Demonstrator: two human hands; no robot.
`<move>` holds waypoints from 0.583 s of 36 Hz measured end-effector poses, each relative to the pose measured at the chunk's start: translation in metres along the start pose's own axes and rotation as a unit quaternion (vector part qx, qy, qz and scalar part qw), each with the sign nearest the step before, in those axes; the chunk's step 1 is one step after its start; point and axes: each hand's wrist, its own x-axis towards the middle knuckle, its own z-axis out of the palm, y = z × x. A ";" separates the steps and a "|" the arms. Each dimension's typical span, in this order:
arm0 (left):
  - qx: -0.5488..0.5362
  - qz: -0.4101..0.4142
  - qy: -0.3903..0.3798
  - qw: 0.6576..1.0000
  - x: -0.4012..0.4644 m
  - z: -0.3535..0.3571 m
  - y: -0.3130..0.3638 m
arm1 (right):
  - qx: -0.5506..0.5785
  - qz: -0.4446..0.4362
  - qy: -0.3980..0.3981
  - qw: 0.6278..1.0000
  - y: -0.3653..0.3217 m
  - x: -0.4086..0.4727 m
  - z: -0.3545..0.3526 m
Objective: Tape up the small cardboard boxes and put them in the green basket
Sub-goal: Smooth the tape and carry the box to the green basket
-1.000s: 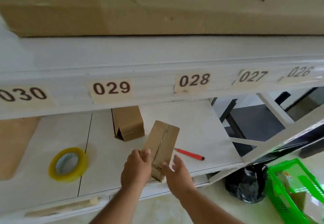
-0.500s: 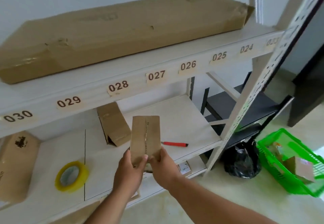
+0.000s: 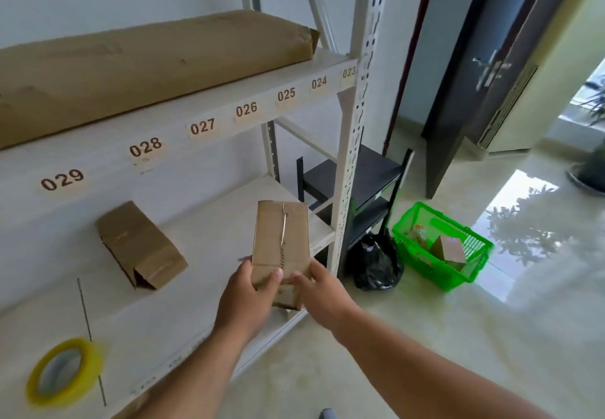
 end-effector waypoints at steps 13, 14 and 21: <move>-0.028 0.080 -0.112 0.990 -0.049 0.109 0.087 | 0.042 0.015 0.171 0.984 0.049 -0.071 -0.117; -0.026 0.081 -0.117 0.989 -0.050 0.117 0.092 | 0.047 0.015 0.181 0.982 0.056 -0.071 -0.125; -0.009 0.104 -0.163 0.981 -0.072 0.201 0.147 | 0.109 0.032 0.220 0.969 0.096 -0.097 -0.211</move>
